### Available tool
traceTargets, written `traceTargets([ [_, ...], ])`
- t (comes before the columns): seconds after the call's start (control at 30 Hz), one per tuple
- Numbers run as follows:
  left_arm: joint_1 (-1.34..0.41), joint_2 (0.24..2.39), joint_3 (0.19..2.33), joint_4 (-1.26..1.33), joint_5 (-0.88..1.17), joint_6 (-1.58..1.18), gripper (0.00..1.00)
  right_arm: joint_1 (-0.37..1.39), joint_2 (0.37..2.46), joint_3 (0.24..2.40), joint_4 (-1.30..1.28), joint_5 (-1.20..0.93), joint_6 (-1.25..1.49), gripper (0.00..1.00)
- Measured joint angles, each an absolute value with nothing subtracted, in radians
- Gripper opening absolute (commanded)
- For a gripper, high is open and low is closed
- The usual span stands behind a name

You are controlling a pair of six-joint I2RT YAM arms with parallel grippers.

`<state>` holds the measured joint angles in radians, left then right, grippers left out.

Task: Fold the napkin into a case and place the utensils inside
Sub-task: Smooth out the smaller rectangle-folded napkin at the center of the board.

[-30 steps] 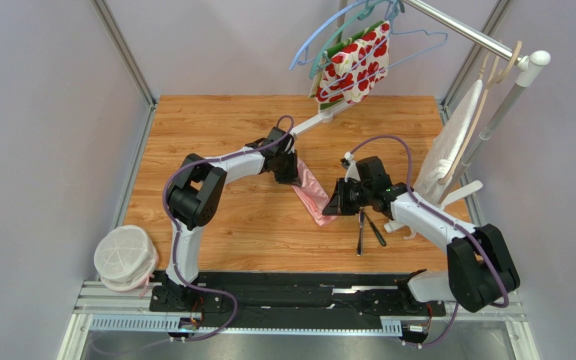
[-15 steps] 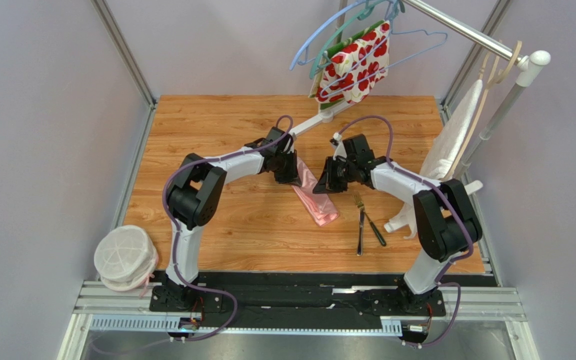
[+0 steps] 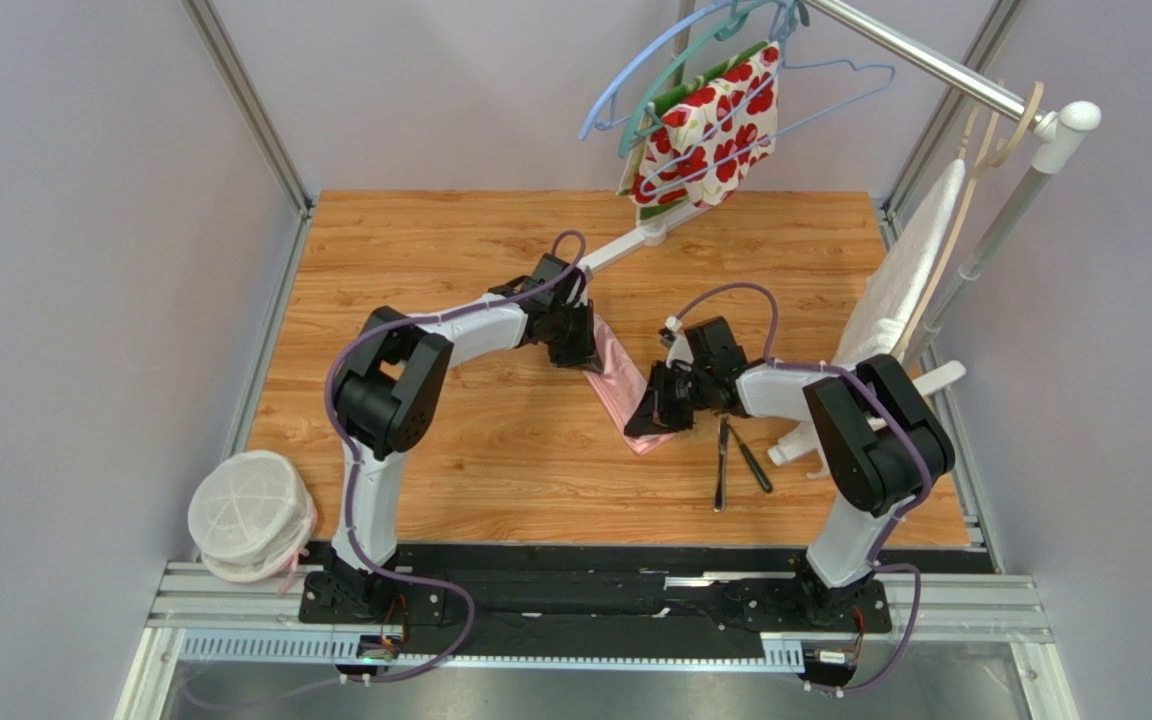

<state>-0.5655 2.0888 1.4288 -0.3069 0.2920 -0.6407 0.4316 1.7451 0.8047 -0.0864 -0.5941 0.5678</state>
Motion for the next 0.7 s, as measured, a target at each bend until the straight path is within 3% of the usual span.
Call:
traceTargets([
  [0.23, -0.545, 2.089, 1.430, -0.329, 0.334, -0.600, 0.00, 0.430, 1.732, 0.731, 0.051, -0.624, 0.584, 0.00],
  [0.43, -0.534, 2.026, 1.371, -0.330, 0.366, -0.563, 0.16, 0.432, 1.716, 0.724, 0.049, -0.623, 0.590, 0.00],
  [0.7, -0.520, 1.911, 1.412, -0.329, 0.385, -0.613, 0.04, 0.432, 1.706, 0.742, -0.012, -0.610, 0.587, 0.00],
])
